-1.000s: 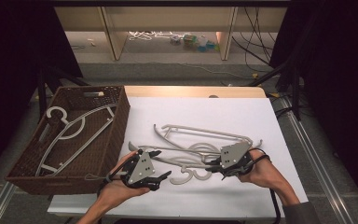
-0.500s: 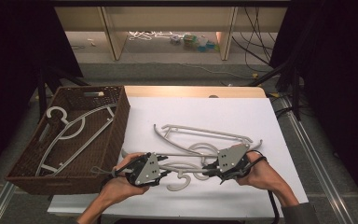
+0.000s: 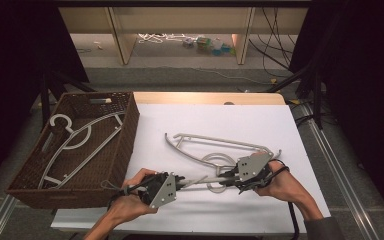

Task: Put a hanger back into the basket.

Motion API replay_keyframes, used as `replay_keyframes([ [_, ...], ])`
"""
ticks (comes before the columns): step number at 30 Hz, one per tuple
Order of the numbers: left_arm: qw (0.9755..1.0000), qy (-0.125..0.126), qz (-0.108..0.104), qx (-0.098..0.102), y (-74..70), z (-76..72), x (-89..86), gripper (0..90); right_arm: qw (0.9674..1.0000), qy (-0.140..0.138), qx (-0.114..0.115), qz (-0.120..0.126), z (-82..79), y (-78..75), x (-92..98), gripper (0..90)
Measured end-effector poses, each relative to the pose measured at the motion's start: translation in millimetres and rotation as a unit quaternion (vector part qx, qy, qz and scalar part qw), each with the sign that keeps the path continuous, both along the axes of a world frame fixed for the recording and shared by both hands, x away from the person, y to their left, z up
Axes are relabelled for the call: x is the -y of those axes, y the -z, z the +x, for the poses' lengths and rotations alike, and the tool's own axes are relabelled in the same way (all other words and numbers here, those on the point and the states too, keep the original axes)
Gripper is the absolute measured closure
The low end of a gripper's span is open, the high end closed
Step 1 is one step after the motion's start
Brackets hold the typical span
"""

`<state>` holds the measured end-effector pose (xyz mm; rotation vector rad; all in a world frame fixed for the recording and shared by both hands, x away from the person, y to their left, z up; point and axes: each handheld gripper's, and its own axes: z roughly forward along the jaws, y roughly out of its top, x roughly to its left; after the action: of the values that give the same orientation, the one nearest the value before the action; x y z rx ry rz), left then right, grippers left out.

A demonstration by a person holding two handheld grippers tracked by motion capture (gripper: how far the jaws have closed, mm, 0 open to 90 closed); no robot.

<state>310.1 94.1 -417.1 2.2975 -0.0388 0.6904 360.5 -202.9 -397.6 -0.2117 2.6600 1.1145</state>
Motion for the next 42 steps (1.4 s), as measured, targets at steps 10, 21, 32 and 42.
replay_keyframes([
  [10,0.9966,-0.053,-0.042,-0.046,-14.9,2.6,-10.1,79.5,0.9924,0.112,-0.022,0.046,5.5,-4.6,6.9,48.0],
  [21,0.9753,-0.128,-0.118,-0.136,-15.5,16.6,-34.2,79.4,0.9508,0.262,-0.019,0.164,6.6,-11.7,20.5,17.2],
  [32,0.9453,-0.167,-0.201,-0.195,-28.3,10.5,-62.0,79.4,0.9222,0.322,-0.009,0.214,-8.3,-0.2,34.7,16.8],
  [42,0.9105,-0.179,-0.27,-0.257,-36.5,6.6,-80.9,79.5,0.9145,0.338,-0.025,0.22,-13.2,10.0,41.2,16.4],
])
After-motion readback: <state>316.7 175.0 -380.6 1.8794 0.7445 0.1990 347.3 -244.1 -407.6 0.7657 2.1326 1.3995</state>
